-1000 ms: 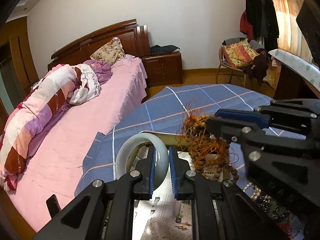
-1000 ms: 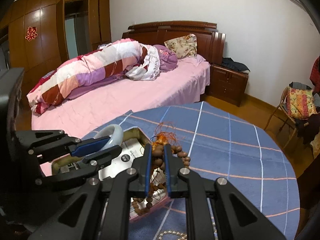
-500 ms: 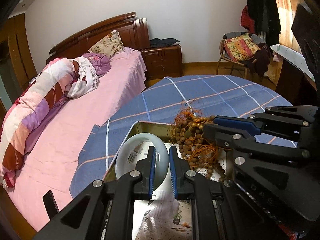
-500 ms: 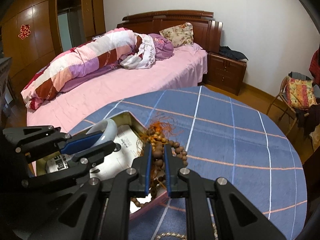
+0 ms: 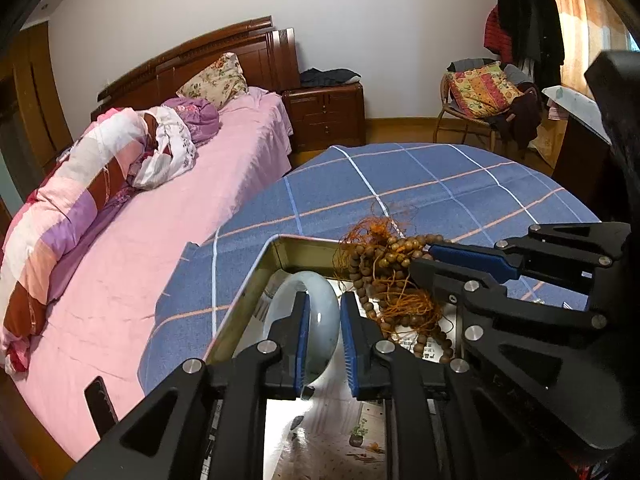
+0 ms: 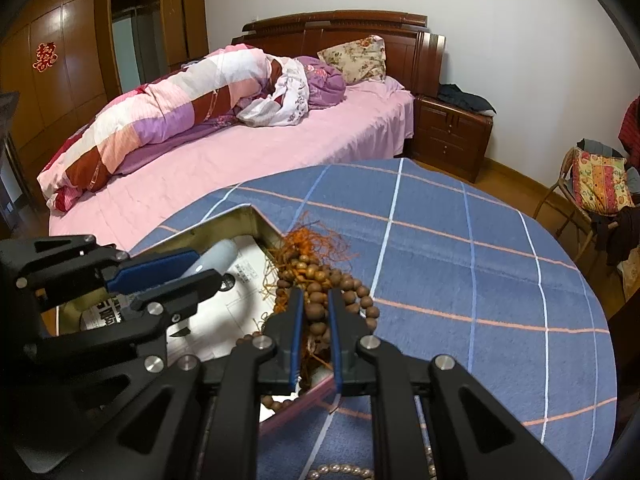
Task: Organize jewelry
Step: 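Carry the jade bangle and wooden beads over the pink tin with both tools, then open both tools to drop the bangle and beads into the tin, then move the left tool to the pile and grasp the purple bead bracelet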
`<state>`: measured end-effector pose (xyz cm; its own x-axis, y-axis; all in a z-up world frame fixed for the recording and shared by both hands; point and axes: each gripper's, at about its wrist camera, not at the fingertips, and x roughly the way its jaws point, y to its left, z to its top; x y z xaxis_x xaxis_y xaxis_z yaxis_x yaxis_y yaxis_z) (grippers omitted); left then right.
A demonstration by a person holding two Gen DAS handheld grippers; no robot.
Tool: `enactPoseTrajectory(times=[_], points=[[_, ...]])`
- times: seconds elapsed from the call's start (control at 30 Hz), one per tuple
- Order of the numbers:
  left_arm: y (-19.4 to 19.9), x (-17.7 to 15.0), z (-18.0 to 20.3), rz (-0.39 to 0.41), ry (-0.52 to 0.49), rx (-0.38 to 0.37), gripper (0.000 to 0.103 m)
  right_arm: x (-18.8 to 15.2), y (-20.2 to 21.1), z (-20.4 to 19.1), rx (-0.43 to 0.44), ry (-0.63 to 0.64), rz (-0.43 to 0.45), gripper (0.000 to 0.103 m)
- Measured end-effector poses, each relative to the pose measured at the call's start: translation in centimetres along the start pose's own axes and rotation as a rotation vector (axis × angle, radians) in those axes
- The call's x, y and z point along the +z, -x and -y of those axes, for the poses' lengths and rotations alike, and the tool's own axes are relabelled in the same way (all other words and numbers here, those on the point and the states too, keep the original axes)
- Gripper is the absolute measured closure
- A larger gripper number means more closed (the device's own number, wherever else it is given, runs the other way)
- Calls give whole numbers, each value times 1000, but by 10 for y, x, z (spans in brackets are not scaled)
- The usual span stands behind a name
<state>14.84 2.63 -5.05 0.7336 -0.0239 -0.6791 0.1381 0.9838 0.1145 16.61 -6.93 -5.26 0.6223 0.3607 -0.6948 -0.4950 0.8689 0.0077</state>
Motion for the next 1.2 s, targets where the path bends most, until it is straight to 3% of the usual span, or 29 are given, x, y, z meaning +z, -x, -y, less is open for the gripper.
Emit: enactPoseTrajectory(times=[0.07,0.1,0.2,0.23,0.3,0.37,0.7,1.2], points=[[2,1,2,6,-12,6,85,0,0,1,5,-6,3,86],[1,0,2,3,-13,9,85,0,1,2,7,-11,4,77],[1,-1,-2,-12,8,26,74,-1,4,7,3,-28,9,64],[3,-1,-4,-11,18,32,68,-1,8,10,-9,-34,15,59],[9,-2,-6,1,29,44,55,-3,14,18,-40,-53,23,38],[20,-4,-8,30,43,51,32,-6,21,27,-34,-71,30,31],[61,-22,16,91,62,-1,31,-38,62,65,-90,-113,6,24],[88,-51,66,74,39,-15,31,-117,102,94,-152,-190,-33,19]])
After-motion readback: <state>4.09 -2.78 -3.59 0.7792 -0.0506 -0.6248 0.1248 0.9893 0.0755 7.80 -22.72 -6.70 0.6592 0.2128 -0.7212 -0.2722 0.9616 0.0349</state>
